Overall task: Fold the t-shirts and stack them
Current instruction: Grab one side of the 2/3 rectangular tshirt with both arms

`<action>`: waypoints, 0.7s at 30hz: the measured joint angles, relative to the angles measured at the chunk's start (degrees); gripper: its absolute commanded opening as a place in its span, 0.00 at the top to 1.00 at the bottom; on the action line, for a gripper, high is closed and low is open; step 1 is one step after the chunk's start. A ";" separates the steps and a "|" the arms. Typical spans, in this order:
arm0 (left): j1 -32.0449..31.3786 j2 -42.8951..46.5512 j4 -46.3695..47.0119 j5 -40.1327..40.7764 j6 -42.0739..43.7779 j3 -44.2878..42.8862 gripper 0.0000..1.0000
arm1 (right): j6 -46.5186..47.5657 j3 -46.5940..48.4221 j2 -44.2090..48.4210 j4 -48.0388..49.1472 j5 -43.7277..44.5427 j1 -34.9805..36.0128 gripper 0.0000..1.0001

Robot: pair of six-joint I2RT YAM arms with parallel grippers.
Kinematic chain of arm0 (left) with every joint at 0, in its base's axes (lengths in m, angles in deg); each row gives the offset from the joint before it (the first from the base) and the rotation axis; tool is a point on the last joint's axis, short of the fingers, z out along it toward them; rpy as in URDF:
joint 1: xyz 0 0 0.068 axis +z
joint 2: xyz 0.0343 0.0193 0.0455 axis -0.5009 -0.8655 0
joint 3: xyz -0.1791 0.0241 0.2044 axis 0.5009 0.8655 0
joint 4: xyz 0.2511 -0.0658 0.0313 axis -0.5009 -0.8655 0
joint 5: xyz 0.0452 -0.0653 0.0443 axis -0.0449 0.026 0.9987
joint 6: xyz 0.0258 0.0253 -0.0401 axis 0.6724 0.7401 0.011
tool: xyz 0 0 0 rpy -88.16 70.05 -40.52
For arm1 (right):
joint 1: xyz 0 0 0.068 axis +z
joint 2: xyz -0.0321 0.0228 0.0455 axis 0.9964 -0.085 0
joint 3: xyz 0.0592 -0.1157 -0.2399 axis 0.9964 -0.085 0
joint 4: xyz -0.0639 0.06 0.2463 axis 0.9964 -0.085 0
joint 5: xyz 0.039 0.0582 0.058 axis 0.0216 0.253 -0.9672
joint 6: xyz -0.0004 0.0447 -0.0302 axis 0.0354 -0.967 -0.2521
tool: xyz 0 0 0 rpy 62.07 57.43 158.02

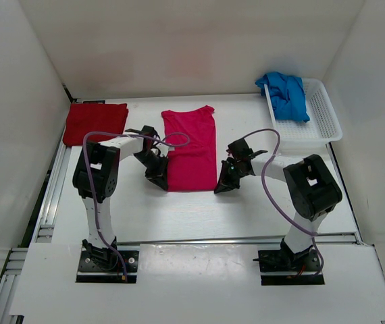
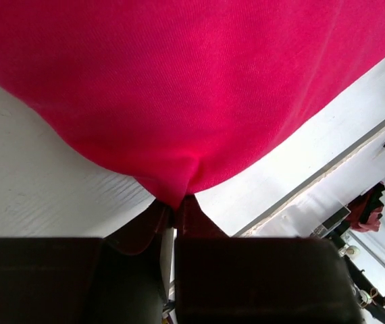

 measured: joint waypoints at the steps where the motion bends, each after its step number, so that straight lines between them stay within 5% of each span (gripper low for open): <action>1: 0.00 0.00 0.00 0.00 -0.02 0.02 0.85 | -0.11 0.00 -0.20 0.02 -0.28 -0.26 1.00; 4: 0.00 0.02 0.15 0.00 -0.02 0.33 0.83 | -0.33 0.09 -0.57 0.09 -1.01 -0.87 1.00; 8: 0.44 0.39 -0.35 0.00 0.13 0.74 0.48 | -0.39 0.13 -0.76 0.15 -1.49 -1.31 1.00; 21: 4.46 1.40 -1.14 -0.13 -0.02 0.81 0.66 | 0.00 0.11 -0.76 0.15 -1.60 -1.36 0.94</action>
